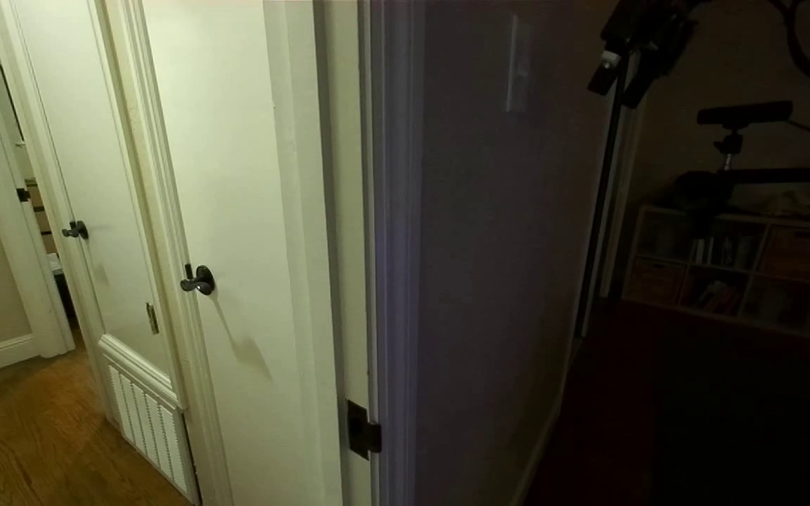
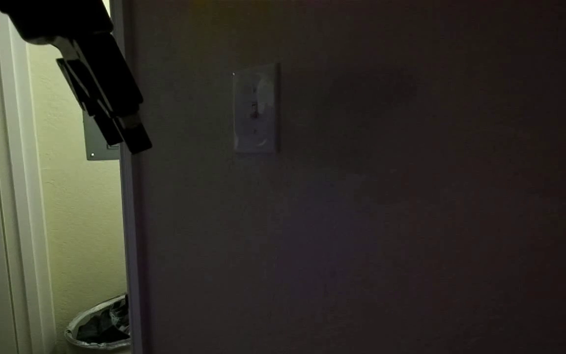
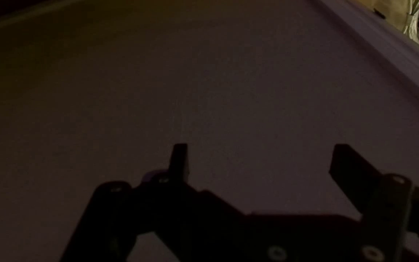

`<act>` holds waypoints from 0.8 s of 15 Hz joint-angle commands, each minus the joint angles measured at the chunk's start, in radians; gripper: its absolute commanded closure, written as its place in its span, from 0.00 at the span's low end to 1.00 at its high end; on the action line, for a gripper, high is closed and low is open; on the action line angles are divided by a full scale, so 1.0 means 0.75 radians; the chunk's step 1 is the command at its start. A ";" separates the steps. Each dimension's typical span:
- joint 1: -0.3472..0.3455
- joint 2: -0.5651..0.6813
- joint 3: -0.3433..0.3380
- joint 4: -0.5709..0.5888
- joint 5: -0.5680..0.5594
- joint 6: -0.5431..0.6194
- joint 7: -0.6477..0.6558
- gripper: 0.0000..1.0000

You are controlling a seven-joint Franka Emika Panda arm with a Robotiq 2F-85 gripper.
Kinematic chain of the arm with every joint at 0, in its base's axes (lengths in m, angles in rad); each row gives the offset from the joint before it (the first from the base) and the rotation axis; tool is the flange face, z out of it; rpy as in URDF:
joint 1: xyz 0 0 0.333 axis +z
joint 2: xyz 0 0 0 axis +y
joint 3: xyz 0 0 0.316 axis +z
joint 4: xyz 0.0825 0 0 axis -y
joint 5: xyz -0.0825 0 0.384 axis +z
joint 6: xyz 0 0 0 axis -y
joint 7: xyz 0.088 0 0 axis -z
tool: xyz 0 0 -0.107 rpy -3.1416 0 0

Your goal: Turn on the light

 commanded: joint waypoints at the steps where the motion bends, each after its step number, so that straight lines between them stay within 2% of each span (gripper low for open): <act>1: 0.005 0.000 -0.005 0.002 -0.003 -0.003 0.001 0.00; 12: 0.024 0.160 -0.053 0.117 0.014 0.139 -0.206 0.00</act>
